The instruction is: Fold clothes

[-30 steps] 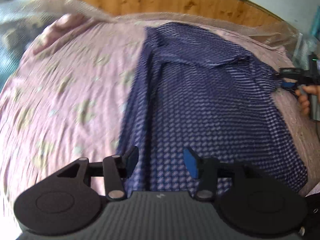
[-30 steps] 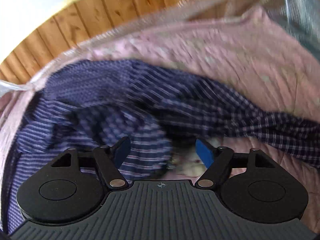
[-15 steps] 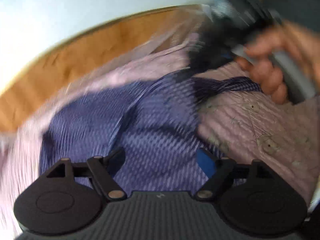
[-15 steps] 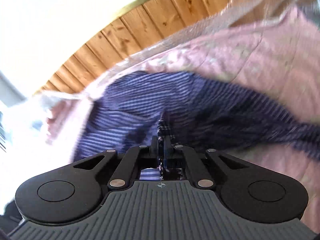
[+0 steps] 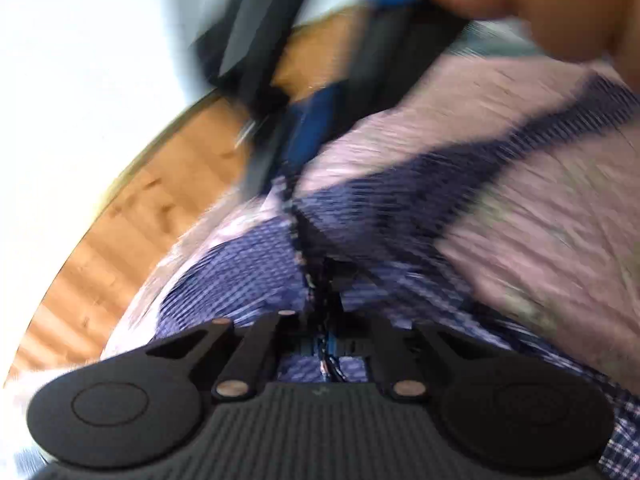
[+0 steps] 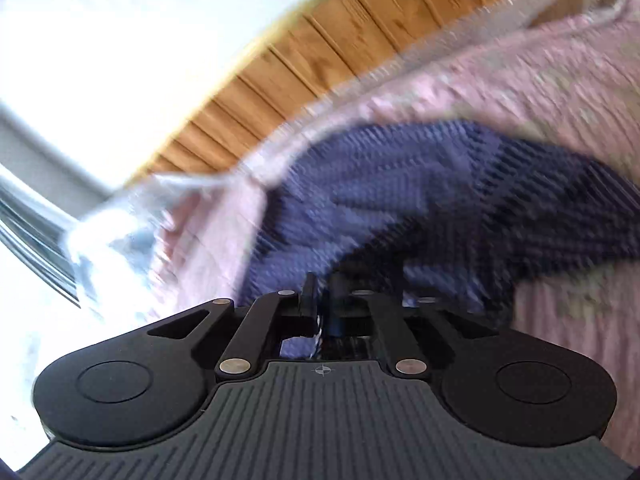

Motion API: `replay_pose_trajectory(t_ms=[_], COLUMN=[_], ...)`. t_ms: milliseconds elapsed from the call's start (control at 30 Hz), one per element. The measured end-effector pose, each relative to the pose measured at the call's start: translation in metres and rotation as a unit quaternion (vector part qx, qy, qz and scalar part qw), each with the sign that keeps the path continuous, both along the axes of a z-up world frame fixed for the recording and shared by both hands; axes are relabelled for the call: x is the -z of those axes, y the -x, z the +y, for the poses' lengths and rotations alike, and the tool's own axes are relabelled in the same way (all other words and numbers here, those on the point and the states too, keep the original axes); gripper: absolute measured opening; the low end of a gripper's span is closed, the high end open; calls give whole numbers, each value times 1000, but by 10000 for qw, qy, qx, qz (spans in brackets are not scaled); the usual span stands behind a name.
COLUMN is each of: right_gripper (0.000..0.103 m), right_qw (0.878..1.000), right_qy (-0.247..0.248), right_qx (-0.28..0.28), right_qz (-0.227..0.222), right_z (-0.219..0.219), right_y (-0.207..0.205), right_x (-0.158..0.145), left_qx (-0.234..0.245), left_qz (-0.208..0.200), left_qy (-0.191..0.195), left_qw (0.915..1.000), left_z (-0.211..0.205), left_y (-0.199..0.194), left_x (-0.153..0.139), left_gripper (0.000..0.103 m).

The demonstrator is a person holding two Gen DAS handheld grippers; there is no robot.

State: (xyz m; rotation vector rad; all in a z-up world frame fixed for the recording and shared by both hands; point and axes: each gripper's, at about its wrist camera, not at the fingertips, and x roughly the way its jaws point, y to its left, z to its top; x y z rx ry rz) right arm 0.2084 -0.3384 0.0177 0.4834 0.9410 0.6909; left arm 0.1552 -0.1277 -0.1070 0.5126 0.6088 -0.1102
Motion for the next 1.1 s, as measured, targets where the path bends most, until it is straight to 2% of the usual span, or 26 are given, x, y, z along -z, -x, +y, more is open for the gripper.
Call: replay_pose_trajectory(t_ms=[33, 67, 100, 133, 167, 200, 233, 300, 367, 467, 500, 567, 633, 733, 833, 967, 1100], right_gripper=[26, 31, 34, 40, 45, 46, 46, 46, 46, 46, 46, 46, 46, 51, 51, 51, 51], right_qw=[9998, 9993, 9986, 9978, 9976, 9972, 9970, 9977, 9954, 9870, 9835, 9764, 9706, 9651, 9583, 9521, 9518], right_qy=[-146, -181, -215, -206, -99, 9, 108, 275, 501, 951, 1076, 1344, 1566, 1807, 2046, 2287, 2416], right_qx=[86, 60, 33, -21, -136, -251, -358, -548, -814, -1179, -1308, -1561, -1737, -1827, -1921, -2004, -1889], right_qz=[-136, -314, -492, -626, -666, -705, -676, -304, 110, 532, 642, 655, 568, 507, 542, 322, -5], right_z=[-3, -3, -3, -3, 1, 4, 8, 18, 35, 64, 74, 91, 106, 124, 143, 169, 197], right_y=[1, 2, 4, 6, 8, 11, 14, 21, 32, 50, 55, 63, 68, 68, 64, 57, 36], right_x=[-7, -16, -24, -30, -29, -28, -24, 1, 34, 73, 83, 92, 95, 100, 107, 107, 93], left_qx=[-438, -962, -1593, -2238, -2754, -3222, -3475, -3839, -4006, -4186, -4184, -4116, -4080, -4059, -4039, -4008, -3973], left_qz=[-56, -159, -293, -430, -466, -469, -310, 111, 274, 46, -51, -329, -672, -590, -457, -280, -101], left_qy=[548, 1202, 1839, 2446, 2868, 3224, 3449, 3808, 4043, 4355, 4374, 4232, 4126, 3957, 3784, 3551, 3313], left_qw=[9975, 9879, 9695, 9425, 9164, 8889, 8714, 8411, 8218, 7969, 7960, 8065, 8117, 8217, 8316, 8441, 8557], left_z=[27, 62, 103, 145, 182, 217, 237, 267, 274, 270, 270, 266, 256, 248, 241, 232, 223], left_y=[-2, -3, 6, 17, 35, 55, 74, 110, 136, 160, 165, 183, 200, 205, 208, 213, 217], left_x=[-16, -31, -42, -50, -48, -43, -29, 4, 28, 41, 37, 19, 2, 6, 12, 20, 29], left_gripper=[4, 4, 4, 4, 4, 4, 4, 4, 4, 4, 4, 4, 4, 4, 4, 4, 4])
